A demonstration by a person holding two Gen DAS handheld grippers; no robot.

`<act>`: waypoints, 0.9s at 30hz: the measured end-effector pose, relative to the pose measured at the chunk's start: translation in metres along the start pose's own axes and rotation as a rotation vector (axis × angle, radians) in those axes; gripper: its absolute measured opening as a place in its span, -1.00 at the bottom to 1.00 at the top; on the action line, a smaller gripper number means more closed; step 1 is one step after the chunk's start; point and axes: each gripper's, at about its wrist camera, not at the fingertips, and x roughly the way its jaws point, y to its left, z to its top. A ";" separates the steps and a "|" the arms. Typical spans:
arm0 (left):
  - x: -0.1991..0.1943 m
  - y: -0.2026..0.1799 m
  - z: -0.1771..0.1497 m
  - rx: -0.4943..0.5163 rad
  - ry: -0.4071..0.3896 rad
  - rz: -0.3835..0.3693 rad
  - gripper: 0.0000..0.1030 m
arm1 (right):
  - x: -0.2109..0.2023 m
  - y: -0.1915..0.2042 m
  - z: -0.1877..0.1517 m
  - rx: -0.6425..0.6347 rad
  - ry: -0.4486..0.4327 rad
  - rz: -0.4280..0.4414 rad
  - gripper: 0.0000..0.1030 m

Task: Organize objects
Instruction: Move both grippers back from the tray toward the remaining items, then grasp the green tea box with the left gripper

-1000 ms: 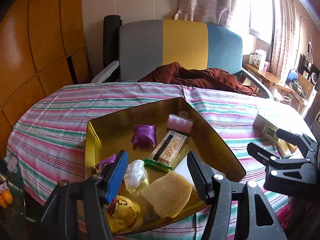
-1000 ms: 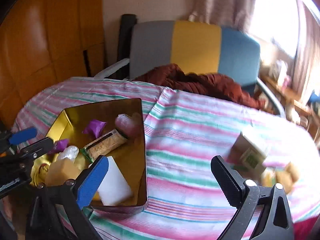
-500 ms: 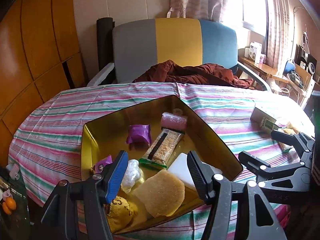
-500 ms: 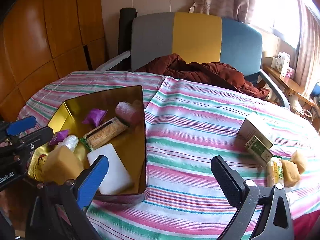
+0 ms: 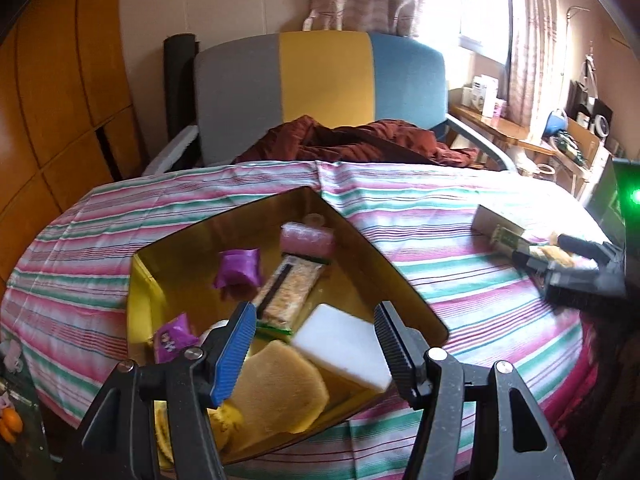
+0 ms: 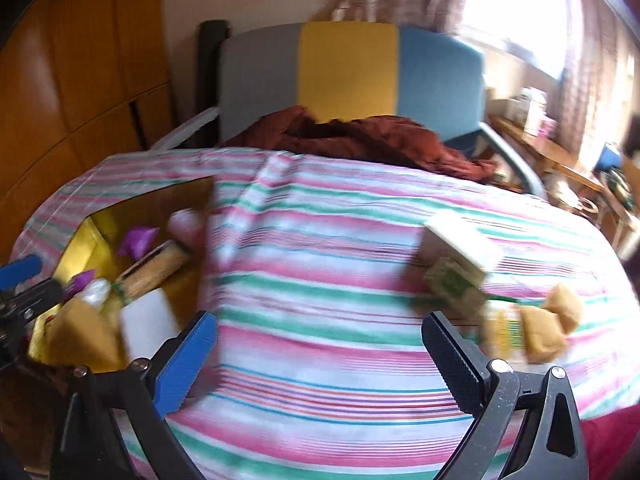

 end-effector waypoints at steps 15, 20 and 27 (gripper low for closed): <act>0.031 -0.091 0.016 0.156 0.102 -0.232 0.22 | -0.045 -0.218 -0.013 0.549 -0.089 -0.287 0.99; 0.057 -0.134 0.017 0.210 0.182 -0.316 0.22 | -0.044 -0.251 -0.028 0.678 -0.122 -0.257 0.99; 0.093 -0.183 0.019 0.246 0.275 -0.381 0.20 | -0.039 -0.270 -0.040 0.807 -0.146 -0.158 0.99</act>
